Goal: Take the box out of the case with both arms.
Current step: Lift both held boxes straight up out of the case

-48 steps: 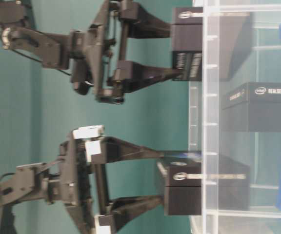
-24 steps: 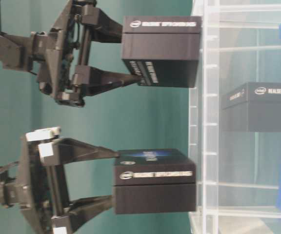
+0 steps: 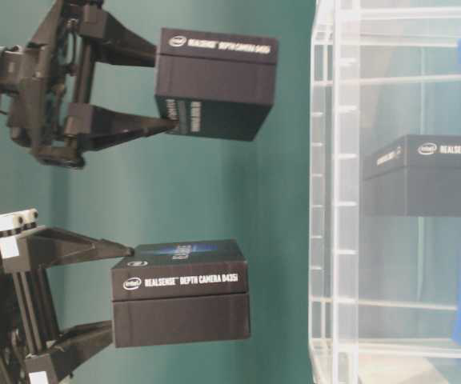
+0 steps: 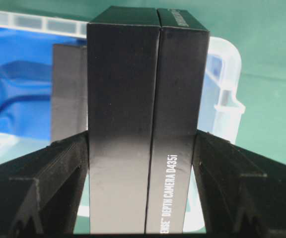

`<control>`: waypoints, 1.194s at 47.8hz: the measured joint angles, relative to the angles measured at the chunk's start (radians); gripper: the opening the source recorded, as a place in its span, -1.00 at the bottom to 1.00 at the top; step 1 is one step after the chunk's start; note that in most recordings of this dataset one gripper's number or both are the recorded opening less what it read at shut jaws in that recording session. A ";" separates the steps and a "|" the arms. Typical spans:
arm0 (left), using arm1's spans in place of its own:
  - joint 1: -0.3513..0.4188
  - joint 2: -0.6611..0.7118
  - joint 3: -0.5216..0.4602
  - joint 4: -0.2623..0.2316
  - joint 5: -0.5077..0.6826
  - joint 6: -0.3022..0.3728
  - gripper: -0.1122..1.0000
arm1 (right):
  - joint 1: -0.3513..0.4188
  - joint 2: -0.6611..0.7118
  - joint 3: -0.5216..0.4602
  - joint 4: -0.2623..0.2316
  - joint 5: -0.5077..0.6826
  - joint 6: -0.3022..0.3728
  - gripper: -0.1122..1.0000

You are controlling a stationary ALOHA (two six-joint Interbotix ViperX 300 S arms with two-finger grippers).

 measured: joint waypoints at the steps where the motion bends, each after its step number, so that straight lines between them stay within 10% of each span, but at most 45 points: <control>1: 0.000 0.003 -0.005 0.000 0.005 0.000 0.36 | 0.002 -0.002 -0.005 0.000 0.005 0.000 0.37; 57: 0.000 0.023 -0.080 0.000 0.084 -0.003 0.36 | 0.014 -0.002 -0.064 -0.011 0.071 -0.005 0.37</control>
